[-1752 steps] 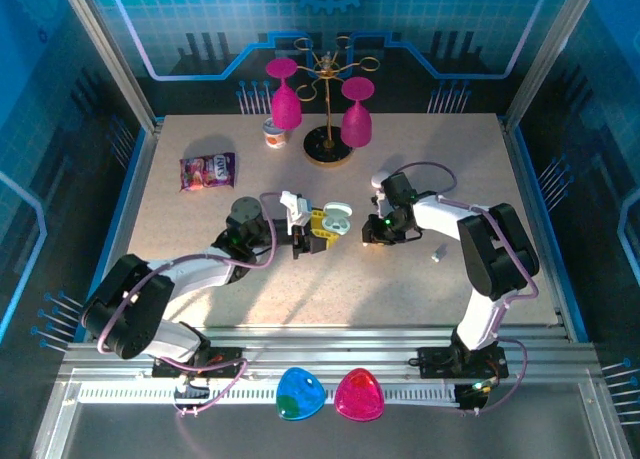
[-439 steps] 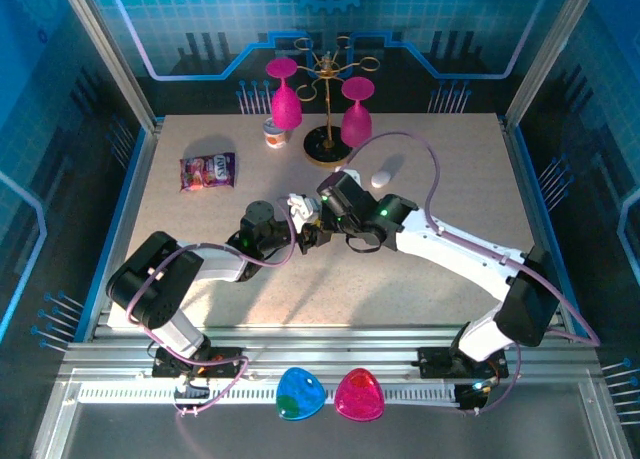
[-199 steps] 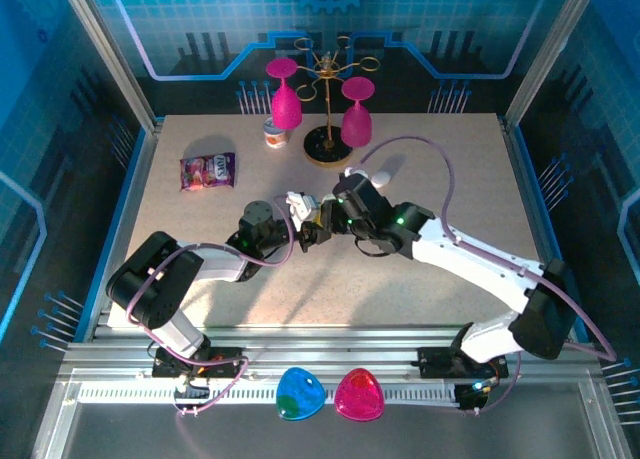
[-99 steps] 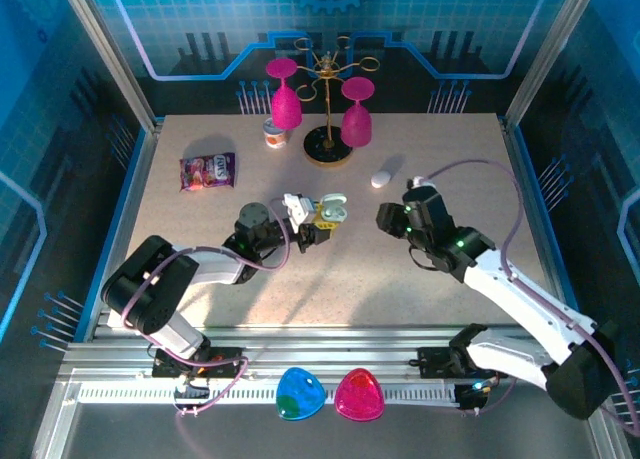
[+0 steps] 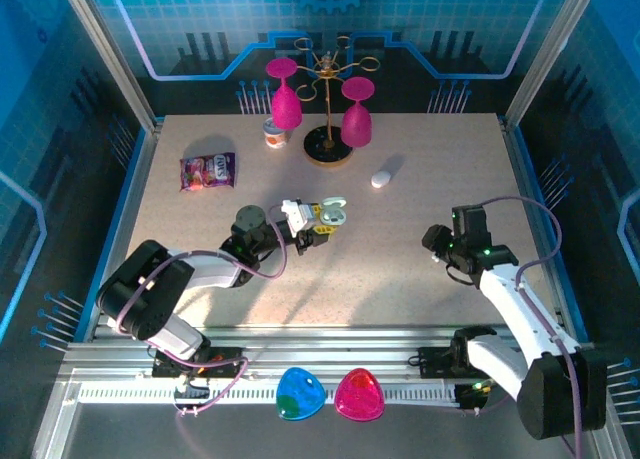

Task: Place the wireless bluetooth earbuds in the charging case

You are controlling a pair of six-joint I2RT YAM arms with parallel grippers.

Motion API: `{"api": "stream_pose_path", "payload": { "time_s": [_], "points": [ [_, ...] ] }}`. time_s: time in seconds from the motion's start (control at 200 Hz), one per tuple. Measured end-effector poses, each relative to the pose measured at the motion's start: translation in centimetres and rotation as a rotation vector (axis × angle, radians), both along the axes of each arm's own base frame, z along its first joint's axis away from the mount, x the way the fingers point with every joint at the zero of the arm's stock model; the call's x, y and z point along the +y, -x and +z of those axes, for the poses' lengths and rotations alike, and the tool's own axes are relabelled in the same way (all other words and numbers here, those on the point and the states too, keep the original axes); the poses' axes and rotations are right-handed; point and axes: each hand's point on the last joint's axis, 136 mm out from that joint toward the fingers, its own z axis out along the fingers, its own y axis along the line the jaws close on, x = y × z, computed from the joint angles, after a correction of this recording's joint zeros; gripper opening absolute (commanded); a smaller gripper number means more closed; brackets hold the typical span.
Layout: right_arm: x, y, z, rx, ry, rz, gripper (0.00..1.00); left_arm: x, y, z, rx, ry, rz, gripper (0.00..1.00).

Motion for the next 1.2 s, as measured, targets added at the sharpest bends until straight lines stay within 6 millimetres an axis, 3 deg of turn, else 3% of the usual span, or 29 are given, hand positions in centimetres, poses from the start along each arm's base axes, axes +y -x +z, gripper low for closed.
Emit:
{"api": "stream_pose_path", "payload": {
  "time_s": [0.145,0.315,0.865,1.201],
  "points": [
    [-0.2,-0.1,-0.7,0.025,-0.027,-0.008,0.55,-0.7,0.7,-0.5,-0.027,-0.041,-0.013,0.28],
    [-1.4,0.4,-2.9,0.08,-0.045,-0.056,0.52,-1.1,1.2,-1.4,-0.031,-0.087,-0.021,0.28],
    [-1.0,0.2,-7.8,0.22,-0.031,0.021,0.41,-2.2,2.4,-1.3,-0.084,-0.135,-0.042,0.28],
    [-0.8,0.0,-8.1,0.282,0.037,0.087,0.36,-2.2,2.3,-2.0,-0.1,-0.188,-0.012,0.28]
  ]
}}
